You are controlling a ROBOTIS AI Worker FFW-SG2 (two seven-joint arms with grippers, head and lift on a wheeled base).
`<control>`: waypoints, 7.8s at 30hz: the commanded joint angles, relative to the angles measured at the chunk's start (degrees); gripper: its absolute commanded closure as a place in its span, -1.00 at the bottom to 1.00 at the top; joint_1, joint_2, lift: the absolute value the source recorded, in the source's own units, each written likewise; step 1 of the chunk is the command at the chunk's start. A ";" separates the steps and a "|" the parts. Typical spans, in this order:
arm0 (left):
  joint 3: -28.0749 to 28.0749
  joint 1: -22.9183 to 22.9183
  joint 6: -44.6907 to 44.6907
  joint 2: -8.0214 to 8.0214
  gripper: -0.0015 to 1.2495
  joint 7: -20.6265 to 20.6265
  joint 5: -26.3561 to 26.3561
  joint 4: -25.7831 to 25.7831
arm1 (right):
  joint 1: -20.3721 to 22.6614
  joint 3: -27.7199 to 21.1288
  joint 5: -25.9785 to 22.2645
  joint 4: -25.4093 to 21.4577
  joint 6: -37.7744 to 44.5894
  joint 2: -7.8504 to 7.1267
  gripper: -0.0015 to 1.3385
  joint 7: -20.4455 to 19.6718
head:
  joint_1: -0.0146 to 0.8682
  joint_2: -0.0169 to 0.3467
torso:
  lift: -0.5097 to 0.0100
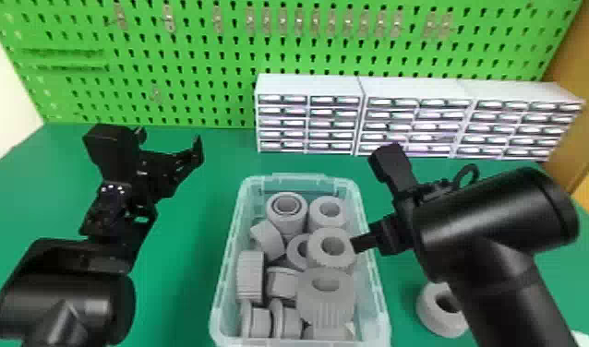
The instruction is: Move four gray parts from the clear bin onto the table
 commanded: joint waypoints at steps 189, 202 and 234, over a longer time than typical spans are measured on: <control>1.32 1.06 0.18 0.20 -0.67 -1.32 0.18 -0.44 | 2.11 -21.55 -1.33 24.79 -29.09 -0.52 -0.05 2.99 | 0.57 -0.72 | 0.77; 1.49 1.23 0.18 0.20 -0.67 -1.32 0.18 -0.44 | 2.20 -21.55 -1.42 24.17 -29.18 -0.52 -0.05 2.99 | 0.57 -0.72 | 0.77; 1.32 1.23 0.26 0.20 -0.67 -1.41 0.00 -0.44 | -4.13 -4.67 2.10 -0.53 -8.52 -0.52 -0.16 2.99 | 0.57 -0.72 | 0.77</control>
